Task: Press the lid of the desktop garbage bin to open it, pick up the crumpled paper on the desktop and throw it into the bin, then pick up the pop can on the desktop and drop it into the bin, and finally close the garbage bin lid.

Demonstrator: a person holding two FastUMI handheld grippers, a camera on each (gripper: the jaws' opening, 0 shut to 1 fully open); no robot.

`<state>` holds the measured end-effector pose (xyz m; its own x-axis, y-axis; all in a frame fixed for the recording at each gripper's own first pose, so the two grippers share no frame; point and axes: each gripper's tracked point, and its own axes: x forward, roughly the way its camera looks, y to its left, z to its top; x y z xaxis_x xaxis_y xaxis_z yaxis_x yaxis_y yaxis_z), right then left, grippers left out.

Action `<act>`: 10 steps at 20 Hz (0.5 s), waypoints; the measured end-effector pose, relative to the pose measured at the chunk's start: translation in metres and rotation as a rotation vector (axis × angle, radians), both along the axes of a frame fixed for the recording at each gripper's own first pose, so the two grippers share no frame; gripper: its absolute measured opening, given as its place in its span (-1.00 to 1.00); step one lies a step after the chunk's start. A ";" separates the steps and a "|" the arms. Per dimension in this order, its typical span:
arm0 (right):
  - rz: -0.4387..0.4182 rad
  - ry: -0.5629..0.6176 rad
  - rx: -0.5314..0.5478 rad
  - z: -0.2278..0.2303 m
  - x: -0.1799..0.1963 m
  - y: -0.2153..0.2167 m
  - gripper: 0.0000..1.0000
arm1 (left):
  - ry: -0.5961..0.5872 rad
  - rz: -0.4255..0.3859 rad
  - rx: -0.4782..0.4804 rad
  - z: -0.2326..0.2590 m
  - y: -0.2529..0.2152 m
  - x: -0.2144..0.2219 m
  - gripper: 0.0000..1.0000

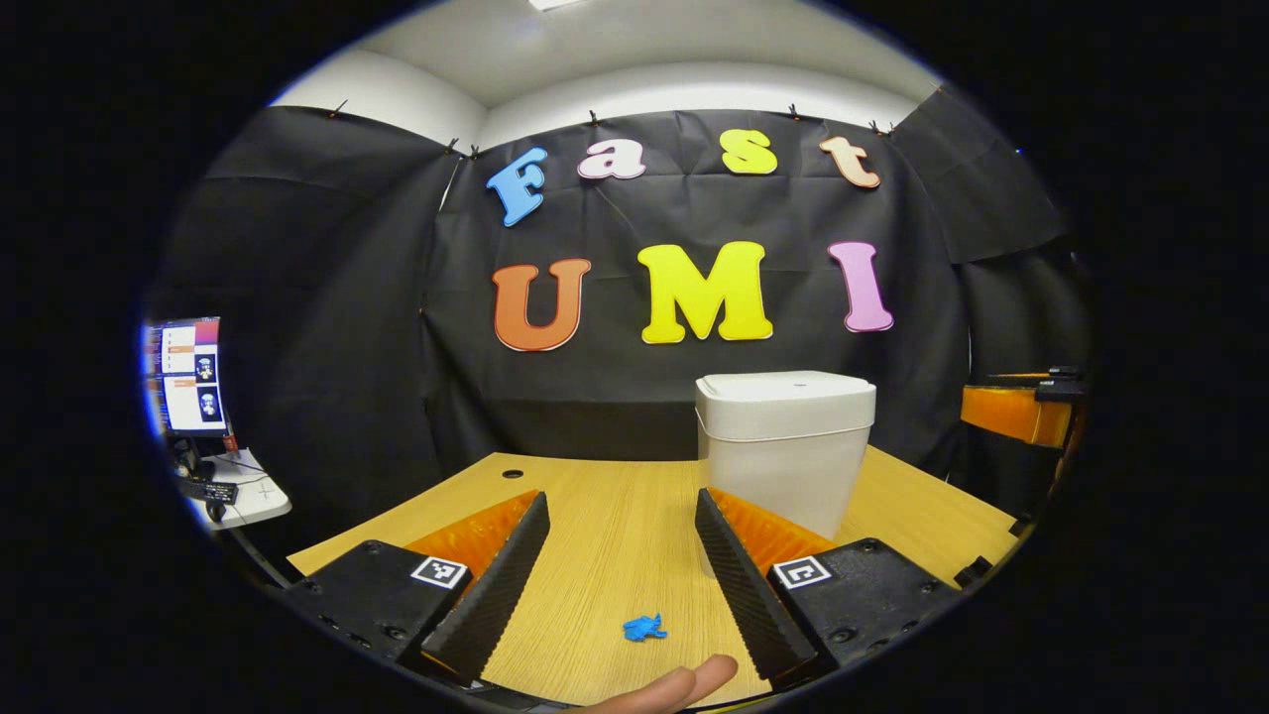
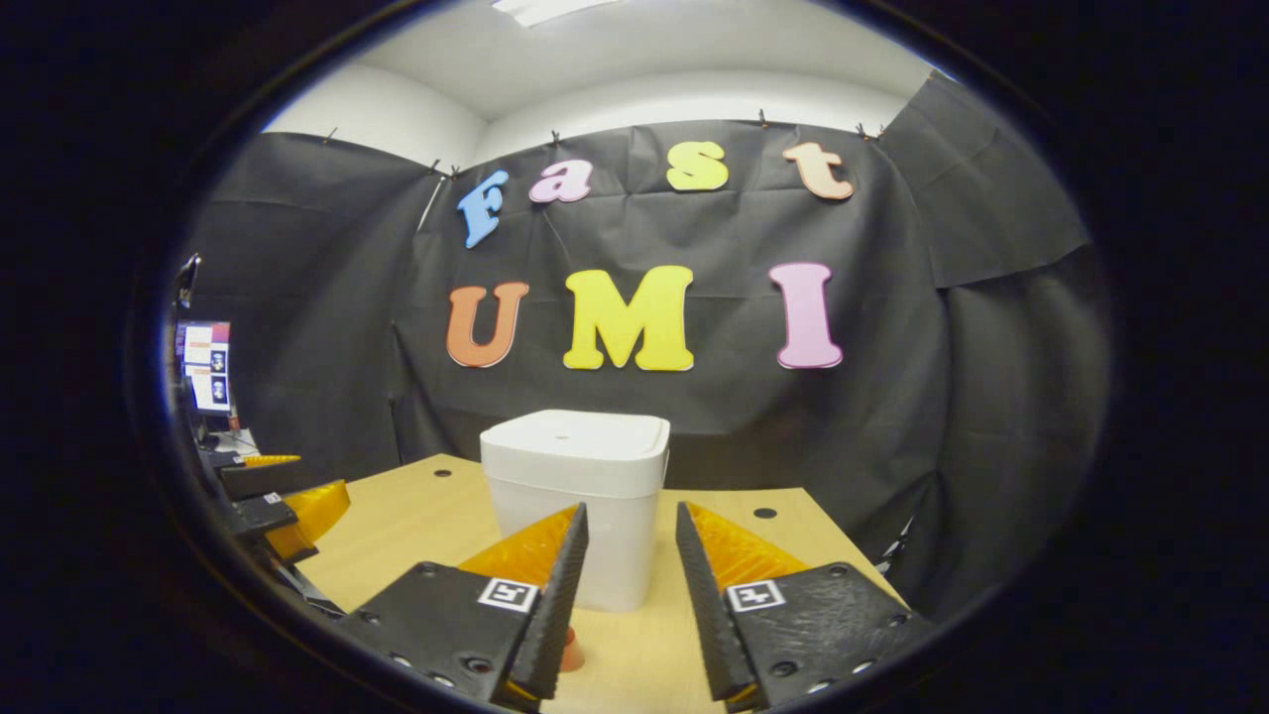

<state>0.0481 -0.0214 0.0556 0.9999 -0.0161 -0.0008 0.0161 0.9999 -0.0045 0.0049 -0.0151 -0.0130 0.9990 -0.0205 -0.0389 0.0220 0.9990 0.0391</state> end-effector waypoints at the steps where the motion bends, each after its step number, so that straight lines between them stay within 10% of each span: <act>1: 0.013 0.006 -0.005 0.003 0.002 0.005 0.05 | -0.001 -0.010 -0.005 0.001 -0.002 0.000 0.92; 6: 0.068 0.019 0.016 0.028 0.024 0.030 -0.94 | 0.003 -0.006 -0.001 0.001 0.003 -0.001 0.92; 10: 0.106 0.045 -0.019 0.054 0.057 0.060 -0.94 | -0.002 -0.003 -0.001 0.002 0.006 -0.002 0.92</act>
<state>0.1048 0.0388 0.1092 0.9949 0.0896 -0.0468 -0.0907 0.9956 -0.0215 0.0029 -0.0093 -0.0109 0.9991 -0.0231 -0.0368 0.0245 0.9990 0.0381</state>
